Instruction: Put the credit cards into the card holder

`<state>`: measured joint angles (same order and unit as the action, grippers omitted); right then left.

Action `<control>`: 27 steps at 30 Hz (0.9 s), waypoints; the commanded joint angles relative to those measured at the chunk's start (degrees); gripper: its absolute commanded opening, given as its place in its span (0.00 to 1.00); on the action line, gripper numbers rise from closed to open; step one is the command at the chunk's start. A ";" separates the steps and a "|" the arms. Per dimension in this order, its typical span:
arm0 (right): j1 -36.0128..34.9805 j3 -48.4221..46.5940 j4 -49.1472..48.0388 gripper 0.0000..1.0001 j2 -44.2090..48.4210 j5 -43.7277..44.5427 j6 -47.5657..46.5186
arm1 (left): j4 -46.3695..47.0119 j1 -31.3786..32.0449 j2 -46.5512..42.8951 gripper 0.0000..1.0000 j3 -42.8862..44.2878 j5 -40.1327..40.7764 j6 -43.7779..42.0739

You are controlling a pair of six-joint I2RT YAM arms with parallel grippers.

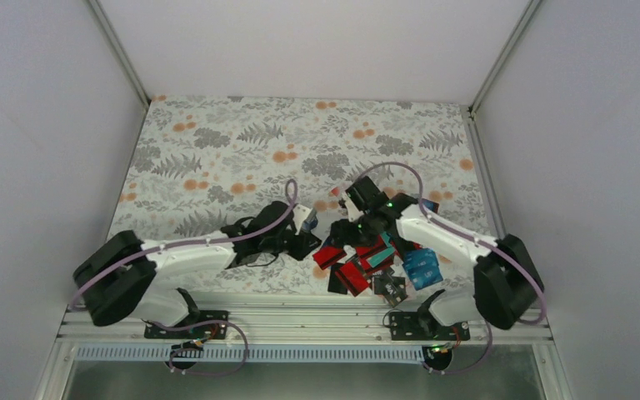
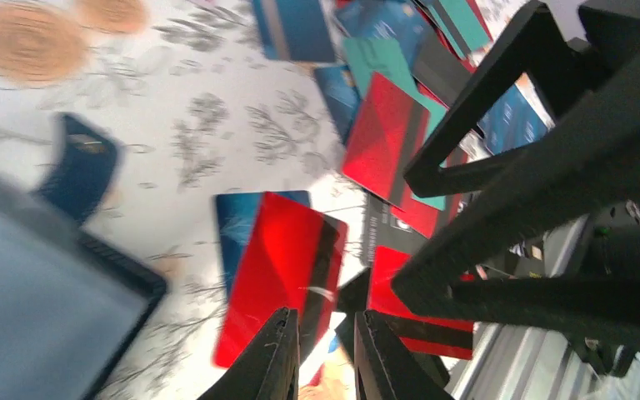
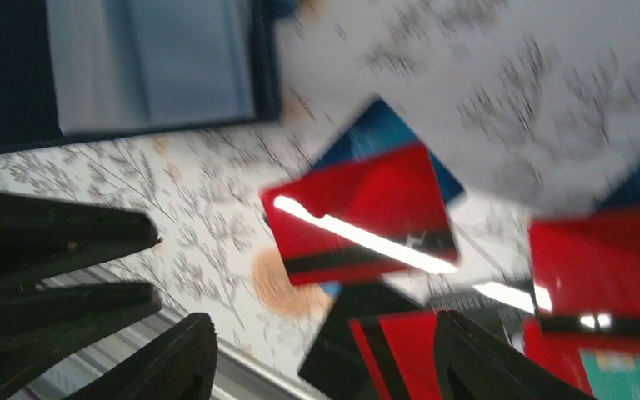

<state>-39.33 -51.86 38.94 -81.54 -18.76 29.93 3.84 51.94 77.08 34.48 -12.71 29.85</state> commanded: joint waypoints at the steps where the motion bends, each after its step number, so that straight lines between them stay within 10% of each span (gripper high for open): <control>1: 0.13 5.65 7.02 0.69 7.33 0.37 5.98 | 4.65 3.01 6.83 0.18 5.13 -6.21 -4.15; 9: 0.13 9.77 19.20 0.81 16.35 2.45 10.04 | 6.43 6.80 17.93 0.18 12.32 -9.82 -4.75; 27: 0.13 25.29 10.43 0.82 24.34 -14.61 18.10 | -3.26 9.18 31.78 0.18 23.62 -7.14 -7.15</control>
<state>-39.31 -27.44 51.00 -57.93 -31.11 46.15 3.75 60.66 107.63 56.29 -22.83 24.29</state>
